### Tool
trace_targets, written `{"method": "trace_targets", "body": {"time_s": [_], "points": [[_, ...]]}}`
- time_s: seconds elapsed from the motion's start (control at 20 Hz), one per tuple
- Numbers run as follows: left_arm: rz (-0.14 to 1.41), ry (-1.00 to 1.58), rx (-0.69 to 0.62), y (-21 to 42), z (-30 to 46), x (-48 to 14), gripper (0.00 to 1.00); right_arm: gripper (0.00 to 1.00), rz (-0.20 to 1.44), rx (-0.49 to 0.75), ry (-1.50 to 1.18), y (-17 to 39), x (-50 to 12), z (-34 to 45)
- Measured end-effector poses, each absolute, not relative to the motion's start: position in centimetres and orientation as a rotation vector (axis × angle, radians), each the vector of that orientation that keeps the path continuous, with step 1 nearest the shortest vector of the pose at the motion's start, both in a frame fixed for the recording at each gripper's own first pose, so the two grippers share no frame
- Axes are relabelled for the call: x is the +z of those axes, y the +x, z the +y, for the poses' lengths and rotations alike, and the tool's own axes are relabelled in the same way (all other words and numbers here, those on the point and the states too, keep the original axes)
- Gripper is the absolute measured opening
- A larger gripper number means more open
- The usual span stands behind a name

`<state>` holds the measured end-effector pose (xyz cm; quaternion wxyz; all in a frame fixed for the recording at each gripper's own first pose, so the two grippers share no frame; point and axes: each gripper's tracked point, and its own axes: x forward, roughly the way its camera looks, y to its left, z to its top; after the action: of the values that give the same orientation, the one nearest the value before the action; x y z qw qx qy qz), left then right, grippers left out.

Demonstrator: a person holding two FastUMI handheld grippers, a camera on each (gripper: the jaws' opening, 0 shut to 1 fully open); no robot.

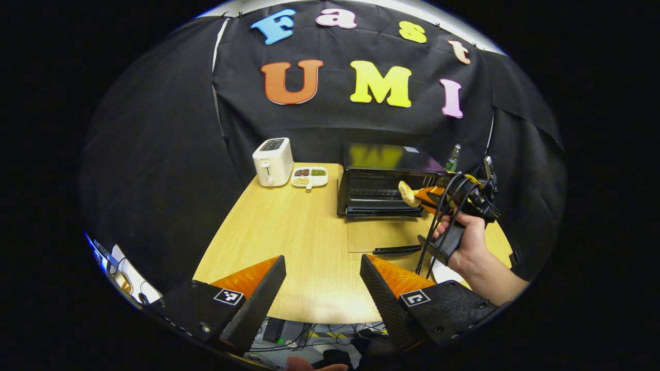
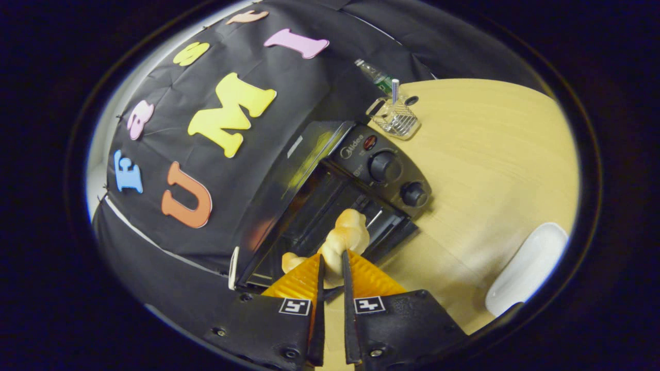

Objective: Open the electric oven with the left hand, put the food in, and close the electric oven.

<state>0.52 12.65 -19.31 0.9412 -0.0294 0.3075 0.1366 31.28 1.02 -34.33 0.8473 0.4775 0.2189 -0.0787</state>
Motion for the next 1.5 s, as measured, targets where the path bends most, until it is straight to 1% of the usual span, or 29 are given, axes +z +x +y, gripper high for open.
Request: {"method": "trace_targets", "body": {"time_s": [0.05,0.1,0.15,0.3,0.35,0.45,0.5,0.55,0.65,0.75,0.9,1.0,1.05,1.15,1.25,1.3,1.35,1.4,1.5], "points": [[0.634,-0.062,0.299,0.4,13.2,-19.4,0.95,0.15,0.453,-0.177,1.005,32.6,-34.8,1.2],[0.641,-0.065,0.320,0.3,13.8,-19.3,0.95,0.15,0.445,-0.189,1.006,33.7,-35.4,1.4],[0.644,-0.066,0.341,0.3,14.2,-19.2,0.95,0.17,0.438,-0.195,1.014,34.8,-35.8,1.7],[0.658,-0.064,0.376,0.3,15.0,-19.4,0.95,0.17,0.402,-0.215,1.021,37.7,-36.7,2.0],[0.665,-0.061,0.382,0.2,15.2,-19.4,0.95,0.15,0.391,-0.219,1.020,38.2,-36.8,2.1],[0.679,-0.058,0.383,0.3,15.2,-19.7,0.95,0.19,0.374,-0.227,1.028,38.8,-37.1,2.3],[0.676,-0.051,0.383,0.2,15.2,-19.5,0.95,0.17,0.373,-0.237,1.021,39.0,-37.5,2.4],[0.674,-0.048,0.380,0.2,15.1,-19.5,0.95,0.20,0.367,-0.236,1.007,39.1,-37.5,2.4],[0.674,-0.051,0.366,0.2,14.8,-19.5,0.97,0.36,0.356,-0.222,0.986,39.2,-36.8,2.8],[0.657,-0.061,0.354,0.4,14.6,-19.1,0.97,0.53,0.378,-0.226,0.903,38.4,-36.8,2.9],[0.630,-0.092,0.329,0.5,14.3,-18.9,0.97,0.75,0.386,-0.210,0.768,36.2,-35.4,2.6],[0.607,-0.109,0.308,0.8,13.8,-18.7,0.97,0.82,0.401,-0.203,0.713,33.8,-34.8,2.2],[0.595,-0.117,0.295,1.0,13.5,-18.6,0.97,0.91,0.411,-0.196,0.718,32.2,-34.4,2.2],[0.572,-0.130,0.268,1.4,12.6,-18.8,0.96,0.87,0.431,-0.173,0.694,28.6,-32.9,2.4],[0.539,-0.141,0.237,1.9,11.8,-19.0,0.95,0.87,0.455,-0.149,0.618,24.7,-31.2,2.0],[0.512,-0.144,0.225,2.3,11.3,-18.9,0.95,0.98,0.461,-0.143,0.581,22.7,-30.3,1.4],[0.499,-0.145,0.213,2.6,10.8,-19.0,0.95,0.94,0.455,-0.139,0.538,20.4,-29.1,0.7],[0.488,-0.147,0.200,2.9,10.3,-19.5,0.95,0.92,0.455,-0.145,0.488,18.6,-28.3,-0.1],[0.477,-0.134,0.187,3.3,9.2,-20.6,0.94,0.93,0.443,-0.159,0.391,15.0,-26.5,-2.0]]}}
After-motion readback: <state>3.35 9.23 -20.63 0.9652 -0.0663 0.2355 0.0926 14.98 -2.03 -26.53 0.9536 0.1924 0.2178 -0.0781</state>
